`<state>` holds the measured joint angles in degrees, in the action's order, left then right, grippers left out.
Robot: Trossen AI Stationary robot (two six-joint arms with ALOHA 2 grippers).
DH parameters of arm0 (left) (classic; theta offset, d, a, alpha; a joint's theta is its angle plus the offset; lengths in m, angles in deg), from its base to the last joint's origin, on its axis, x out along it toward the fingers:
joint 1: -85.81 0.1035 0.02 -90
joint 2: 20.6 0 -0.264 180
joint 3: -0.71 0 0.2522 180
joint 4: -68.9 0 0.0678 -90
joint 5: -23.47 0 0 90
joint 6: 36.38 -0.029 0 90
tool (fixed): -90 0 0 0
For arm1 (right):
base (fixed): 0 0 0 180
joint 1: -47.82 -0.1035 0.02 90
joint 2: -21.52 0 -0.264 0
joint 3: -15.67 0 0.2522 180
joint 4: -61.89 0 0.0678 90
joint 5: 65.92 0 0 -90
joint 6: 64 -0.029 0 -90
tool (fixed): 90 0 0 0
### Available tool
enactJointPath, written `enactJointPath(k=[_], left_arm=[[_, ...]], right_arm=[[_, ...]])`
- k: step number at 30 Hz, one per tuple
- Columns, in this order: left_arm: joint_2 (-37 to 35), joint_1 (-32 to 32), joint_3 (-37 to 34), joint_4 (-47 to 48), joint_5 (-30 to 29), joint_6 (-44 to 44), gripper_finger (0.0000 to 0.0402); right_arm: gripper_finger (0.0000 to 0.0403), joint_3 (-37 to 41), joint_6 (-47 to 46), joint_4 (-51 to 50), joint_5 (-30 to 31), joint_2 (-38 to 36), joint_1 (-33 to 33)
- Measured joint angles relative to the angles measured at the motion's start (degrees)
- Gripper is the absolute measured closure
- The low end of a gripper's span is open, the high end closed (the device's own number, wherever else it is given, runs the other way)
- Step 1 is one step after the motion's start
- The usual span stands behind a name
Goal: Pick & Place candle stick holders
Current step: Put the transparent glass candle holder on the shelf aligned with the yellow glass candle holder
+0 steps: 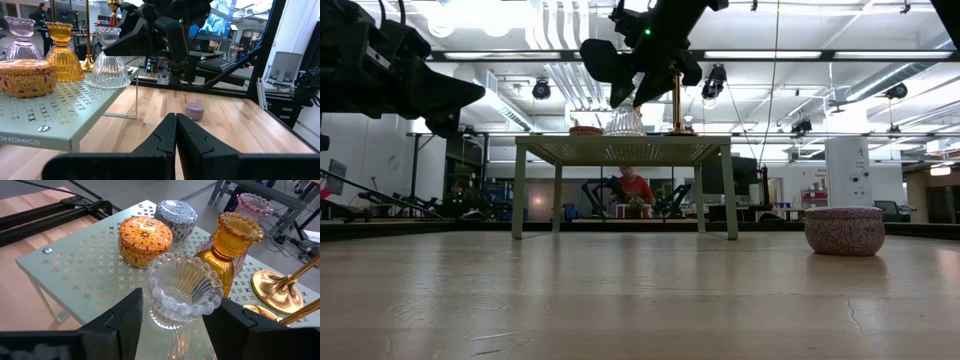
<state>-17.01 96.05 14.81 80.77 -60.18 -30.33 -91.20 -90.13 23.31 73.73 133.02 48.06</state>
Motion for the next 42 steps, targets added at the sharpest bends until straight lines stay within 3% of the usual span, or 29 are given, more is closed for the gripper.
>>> enactJointPath(k=[19,42], left_arm=[[0.00,0.01,0.00,0.00,0.02,0.00,0.0387],[0.00,0.00,0.00,-0.02,0.02,0.00,0.0387]], right_arm=[[0.0123,0.01,0.17,0.07,-0.63,0.00,0.01],[0.0131,0.01,-0.62,-2.09,-2.14,0.00,-1.54]])
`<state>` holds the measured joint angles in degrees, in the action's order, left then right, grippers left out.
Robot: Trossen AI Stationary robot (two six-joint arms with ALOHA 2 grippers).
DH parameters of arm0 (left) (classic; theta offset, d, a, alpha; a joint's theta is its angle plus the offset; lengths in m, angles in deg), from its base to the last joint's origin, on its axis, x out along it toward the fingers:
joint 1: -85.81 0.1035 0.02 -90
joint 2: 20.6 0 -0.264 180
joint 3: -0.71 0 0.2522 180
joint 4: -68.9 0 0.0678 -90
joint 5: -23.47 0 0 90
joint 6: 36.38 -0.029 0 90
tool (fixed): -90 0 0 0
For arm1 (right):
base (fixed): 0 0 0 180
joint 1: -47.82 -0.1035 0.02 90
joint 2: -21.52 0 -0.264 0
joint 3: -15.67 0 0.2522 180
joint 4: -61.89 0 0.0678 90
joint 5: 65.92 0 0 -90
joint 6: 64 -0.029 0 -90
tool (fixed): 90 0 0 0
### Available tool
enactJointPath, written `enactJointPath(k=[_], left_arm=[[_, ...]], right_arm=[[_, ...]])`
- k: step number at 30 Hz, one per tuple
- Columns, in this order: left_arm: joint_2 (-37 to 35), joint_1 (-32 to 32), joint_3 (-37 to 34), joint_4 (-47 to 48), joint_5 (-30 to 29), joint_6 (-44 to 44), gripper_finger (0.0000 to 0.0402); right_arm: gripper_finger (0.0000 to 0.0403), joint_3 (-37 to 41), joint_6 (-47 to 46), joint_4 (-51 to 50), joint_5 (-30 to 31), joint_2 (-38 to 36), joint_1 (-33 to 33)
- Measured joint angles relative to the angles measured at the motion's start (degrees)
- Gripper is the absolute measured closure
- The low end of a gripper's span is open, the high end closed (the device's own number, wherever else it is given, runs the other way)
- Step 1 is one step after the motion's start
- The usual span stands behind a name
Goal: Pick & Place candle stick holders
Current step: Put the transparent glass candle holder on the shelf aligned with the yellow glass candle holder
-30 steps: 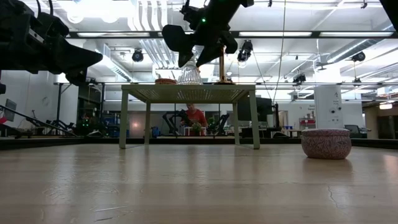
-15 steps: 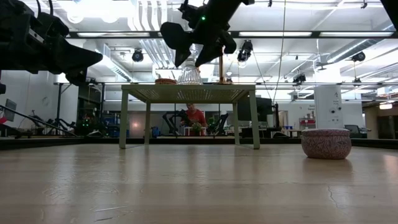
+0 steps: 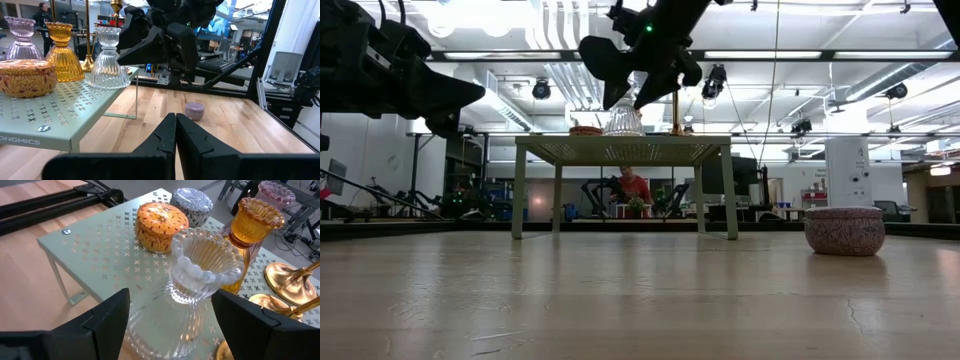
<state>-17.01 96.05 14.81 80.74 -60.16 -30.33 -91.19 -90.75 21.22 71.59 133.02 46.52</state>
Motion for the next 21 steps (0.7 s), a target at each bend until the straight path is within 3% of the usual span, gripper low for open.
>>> enactJointPath(k=[21], left_arm=[[-0.02,0.00,0.00,0.01,0.00,0.00,0.0387]], right_arm=[[0.0138,0.00,-1.15,-4.98,0.46,-0.09,-1.86]])
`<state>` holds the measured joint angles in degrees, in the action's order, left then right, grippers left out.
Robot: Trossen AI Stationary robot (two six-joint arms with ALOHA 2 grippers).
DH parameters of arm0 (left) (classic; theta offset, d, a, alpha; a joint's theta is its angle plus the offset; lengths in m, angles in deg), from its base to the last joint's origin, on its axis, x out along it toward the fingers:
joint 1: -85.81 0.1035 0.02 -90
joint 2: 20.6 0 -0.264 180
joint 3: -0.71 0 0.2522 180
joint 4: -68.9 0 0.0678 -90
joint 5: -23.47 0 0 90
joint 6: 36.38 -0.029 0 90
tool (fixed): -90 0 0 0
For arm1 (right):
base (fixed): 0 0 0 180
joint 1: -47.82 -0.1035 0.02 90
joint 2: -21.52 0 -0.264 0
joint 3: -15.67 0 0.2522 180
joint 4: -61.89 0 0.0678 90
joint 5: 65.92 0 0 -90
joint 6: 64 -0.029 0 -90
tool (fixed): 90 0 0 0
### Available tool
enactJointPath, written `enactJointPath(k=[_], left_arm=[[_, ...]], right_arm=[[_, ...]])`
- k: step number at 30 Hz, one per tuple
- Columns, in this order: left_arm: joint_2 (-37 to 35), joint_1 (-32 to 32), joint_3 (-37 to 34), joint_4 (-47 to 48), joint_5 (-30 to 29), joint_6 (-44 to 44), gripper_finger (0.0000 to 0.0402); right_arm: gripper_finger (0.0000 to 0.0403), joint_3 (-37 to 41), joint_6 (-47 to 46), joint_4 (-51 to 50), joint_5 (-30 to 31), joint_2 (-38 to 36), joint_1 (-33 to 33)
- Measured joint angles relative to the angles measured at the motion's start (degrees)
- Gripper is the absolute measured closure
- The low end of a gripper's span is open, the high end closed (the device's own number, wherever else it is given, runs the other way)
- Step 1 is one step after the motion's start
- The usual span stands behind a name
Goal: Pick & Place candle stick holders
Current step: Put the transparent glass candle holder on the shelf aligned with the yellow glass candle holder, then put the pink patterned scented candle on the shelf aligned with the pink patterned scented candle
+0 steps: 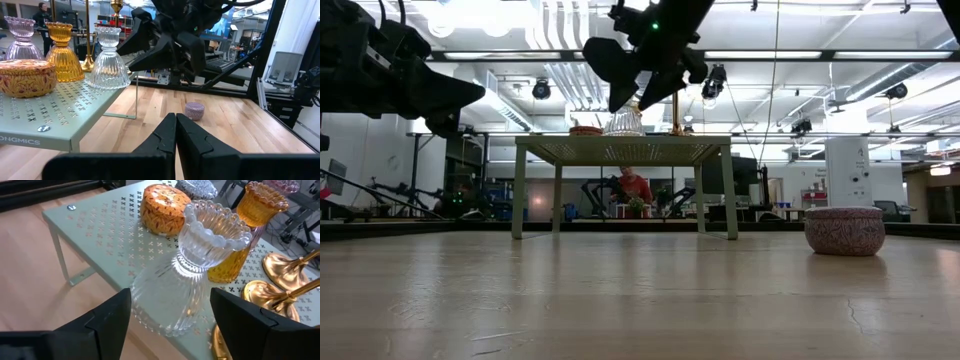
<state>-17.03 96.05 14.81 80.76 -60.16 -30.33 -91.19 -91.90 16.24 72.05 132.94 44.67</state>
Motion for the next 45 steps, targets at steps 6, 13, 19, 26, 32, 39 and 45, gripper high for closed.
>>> enactJointPath(k=[6,13,19,26,32,39,45], left_arm=[[0.00,0.00,0.00,-0.01,0.00,0.00,0.0387],[0.01,0.00,0.00,0.00,0.00,0.00,0.0387],[0.00,0.02,0.00,0.01,0.00,0.00,0.0387],[0.00,0.00,0.00,-0.01,0.00,0.00,0.0387],[0.01,0.02,0.00,0.00,0.00,-0.01,0.0387],[0.02,0.00,0.00,-0.01,0.00,0.00,0.0387],[0.00,0.00,0.00,0.00,0.00,-0.01,0.0387]], right_arm=[[0.0149,0.00,1.38,-0.63,0.68,0.00,-0.11],[0.0159,0.00,3.17,-0.79,3.65,0.00,-0.11],[0.0160,0.00,4.45,-0.51,4.92,0.02,-0.06],[0.0163,0.38,5.49,-0.28,7.96,0.08,0.25],[0.0161,0.76,5.63,0.11,9.16,0.09,0.81],[0.0168,0.76,5.65,0.73,9.18,0.09,0.67],[0.0165,0.76,5.51,0.73,8.80,0.09,-1.78]])
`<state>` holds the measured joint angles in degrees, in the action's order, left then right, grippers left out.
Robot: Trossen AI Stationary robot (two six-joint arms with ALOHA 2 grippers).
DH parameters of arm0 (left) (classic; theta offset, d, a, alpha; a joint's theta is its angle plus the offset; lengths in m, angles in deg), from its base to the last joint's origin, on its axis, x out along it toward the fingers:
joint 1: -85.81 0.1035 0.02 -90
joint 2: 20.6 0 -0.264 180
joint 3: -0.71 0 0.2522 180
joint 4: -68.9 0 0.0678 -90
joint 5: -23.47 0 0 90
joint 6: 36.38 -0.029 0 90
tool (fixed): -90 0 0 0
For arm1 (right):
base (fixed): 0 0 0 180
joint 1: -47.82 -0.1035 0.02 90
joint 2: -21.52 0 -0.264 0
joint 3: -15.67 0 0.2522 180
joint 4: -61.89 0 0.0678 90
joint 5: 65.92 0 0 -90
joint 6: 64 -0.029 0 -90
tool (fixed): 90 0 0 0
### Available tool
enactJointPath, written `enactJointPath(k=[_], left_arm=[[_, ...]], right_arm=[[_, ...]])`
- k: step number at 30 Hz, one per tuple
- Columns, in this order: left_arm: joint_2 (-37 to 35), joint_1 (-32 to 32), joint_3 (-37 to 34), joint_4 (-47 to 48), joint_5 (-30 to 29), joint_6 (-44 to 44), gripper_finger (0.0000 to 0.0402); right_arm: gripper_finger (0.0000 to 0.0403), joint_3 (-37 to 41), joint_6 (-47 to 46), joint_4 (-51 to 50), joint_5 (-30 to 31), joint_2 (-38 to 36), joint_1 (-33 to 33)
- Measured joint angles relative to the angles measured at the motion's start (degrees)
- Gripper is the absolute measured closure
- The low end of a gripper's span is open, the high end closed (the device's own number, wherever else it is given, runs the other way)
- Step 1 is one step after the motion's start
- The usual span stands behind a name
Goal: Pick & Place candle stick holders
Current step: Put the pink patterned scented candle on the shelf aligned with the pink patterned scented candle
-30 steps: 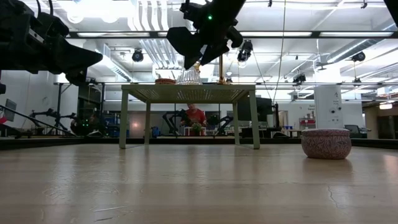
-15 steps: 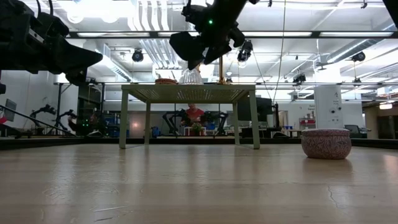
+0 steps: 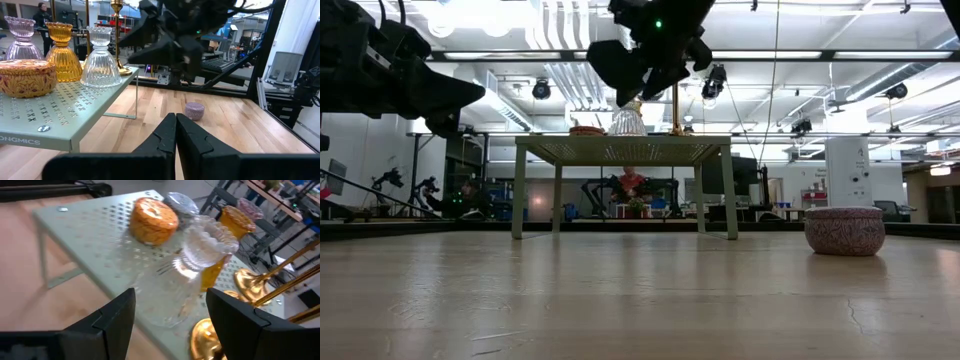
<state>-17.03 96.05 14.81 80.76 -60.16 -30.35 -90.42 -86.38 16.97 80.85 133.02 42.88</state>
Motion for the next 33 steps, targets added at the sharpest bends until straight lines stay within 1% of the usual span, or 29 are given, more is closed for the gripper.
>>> enactJointPath(k=[4,8,11,13,15,20,21,22,26,28,30,33], left_arm=[[0.01,0.01,0.00,0.00,0.00,0.00,0.0387],[0.00,0.00,0.00,-0.01,-0.02,0.01,0.0387],[0.01,0.00,0.00,0.00,0.00,0.01,0.0387],[0.00,0.00,0.00,0.01,0.00,0.01,0.0387],[0.01,0.00,0.00,-0.01,-0.01,0.00,0.0387],[0.00,0.01,0.00,0.01,-0.02,0.01,0.0387],[0.01,0.00,0.00,0.00,0.00,0.01,0.0387],[0.00,0.01,0.00,0.01,0.00,0.00,0.0387],[0.00,0.02,0.00,0.01,-0.02,-0.01,0.0387],[0.00,0.02,0.00,0.01,-0.02,0.01,0.0387],[0.00,0.02,0.00,0.01,0.00,-0.01,0.0387],[0.00,0.02,0.00,0.03,0.00,-0.01,0.0387]], right_arm=[[0.0166,-0.13,-0.11,0.05,-1.91,-0.15,-2.41],[0.0176,-0.15,-0.14,-0.72,-7.57,-0.87,-5.27],[0.0194,-0.21,-1.61,-2.28,-10.88,-1.30,-7.12],[0.0218,-0.23,-3.28,-4.63,-12.15,-1.49,-8.00],[0.0252,-0.20,-5.02,-7.21,-12.85,-1.53,-8.75],[0.0367,0.36,-7.23,-13.10,-15.05,-2.51,-10.85],[0.0380,0.46,-6.22,-14.17,-16.76,-2.99,-11.35],[0.0385,0.48,-5.29,-15.38,-19.20,-3.42,-11.75],[0.0393,0.48,-4.26,-21.42,-33.57,-5.55,-12.47],[0.0394,0.48,-4.56,-24.97,-38.88,-6.34,-13.05],[0.0394,0.48,-5.66,-28.68,-41.58,-6.64,-13.94],[0.0394,0.55,-7.73,-36.24,-42.35,-7.29,-15.56]])
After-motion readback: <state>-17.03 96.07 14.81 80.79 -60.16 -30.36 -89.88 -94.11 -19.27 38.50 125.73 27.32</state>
